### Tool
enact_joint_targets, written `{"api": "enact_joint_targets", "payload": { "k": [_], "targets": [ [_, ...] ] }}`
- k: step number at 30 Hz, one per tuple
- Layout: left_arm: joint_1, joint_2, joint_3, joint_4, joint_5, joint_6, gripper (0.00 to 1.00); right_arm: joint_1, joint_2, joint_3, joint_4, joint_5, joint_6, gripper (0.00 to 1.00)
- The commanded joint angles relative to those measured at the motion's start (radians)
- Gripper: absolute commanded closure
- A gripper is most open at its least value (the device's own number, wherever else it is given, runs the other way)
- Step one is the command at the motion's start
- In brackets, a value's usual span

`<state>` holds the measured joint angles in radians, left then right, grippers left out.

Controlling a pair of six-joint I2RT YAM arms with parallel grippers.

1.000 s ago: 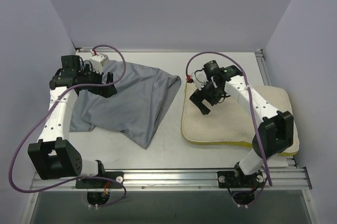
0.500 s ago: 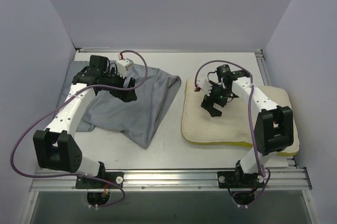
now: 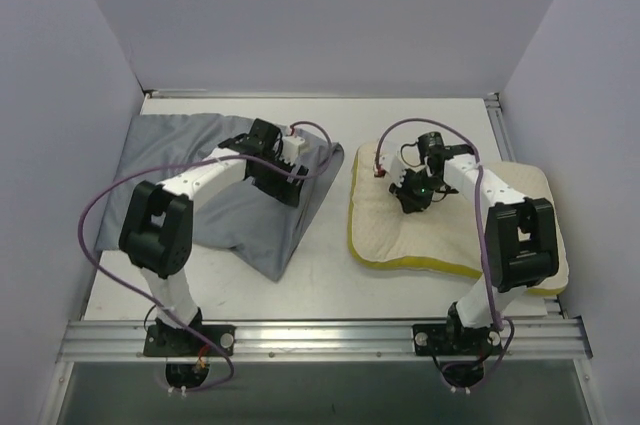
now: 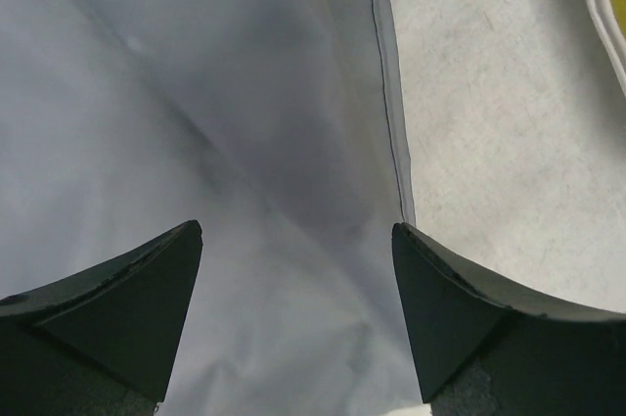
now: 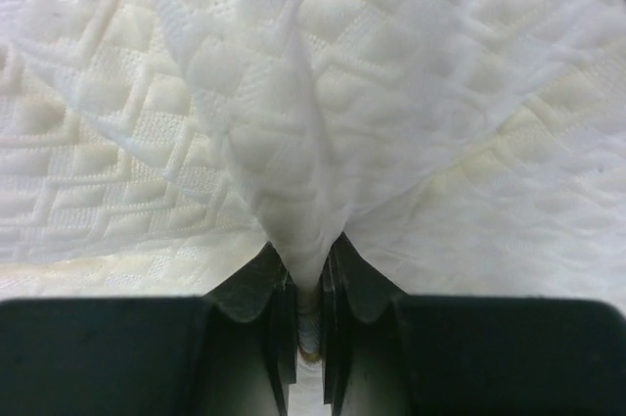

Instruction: Put the pillow into the pillowcase

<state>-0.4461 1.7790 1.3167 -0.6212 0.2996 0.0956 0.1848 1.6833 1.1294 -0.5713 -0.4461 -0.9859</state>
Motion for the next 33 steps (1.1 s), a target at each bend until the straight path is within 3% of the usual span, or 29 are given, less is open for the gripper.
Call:
{"api": "enact_joint_targets", "payload": {
  "k": [1,8,12,15,16,20,25,33],
  "targets": [
    [-0.028,0.066,0.082,0.077,-0.02,-0.043,0.13,-0.01,-0.085,-0.052,-0.073,-0.061,0.012,1.0],
    [-0.072,0.118,0.099,0.077,-0.036,-0.06,0.13,-0.001,-0.217,-0.075,-0.15,-0.137,0.027,1.0],
    [-0.101,0.129,0.072,0.095,-0.118,-0.051,0.16,0.024,-0.247,-0.088,-0.188,-0.167,0.039,1.0],
    [-0.1,0.134,0.084,0.091,-0.172,-0.05,0.4,0.077,-0.283,-0.118,-0.19,-0.166,0.039,1.0],
    [-0.098,0.132,0.09,0.084,-0.178,-0.047,0.56,0.094,-0.29,-0.125,-0.19,-0.161,0.039,1.0],
    [-0.075,0.102,0.121,0.031,-0.147,-0.025,0.8,0.16,-0.3,-0.125,-0.188,-0.155,0.039,1.0],
    [-0.036,0.016,0.127,0.008,-0.073,-0.02,0.93,0.214,-0.277,-0.082,-0.19,-0.16,0.061,1.0],
    [-0.023,-0.081,0.119,-0.025,-0.013,-0.002,0.95,0.295,-0.269,-0.053,-0.191,-0.144,0.069,1.0]
  ]
}}
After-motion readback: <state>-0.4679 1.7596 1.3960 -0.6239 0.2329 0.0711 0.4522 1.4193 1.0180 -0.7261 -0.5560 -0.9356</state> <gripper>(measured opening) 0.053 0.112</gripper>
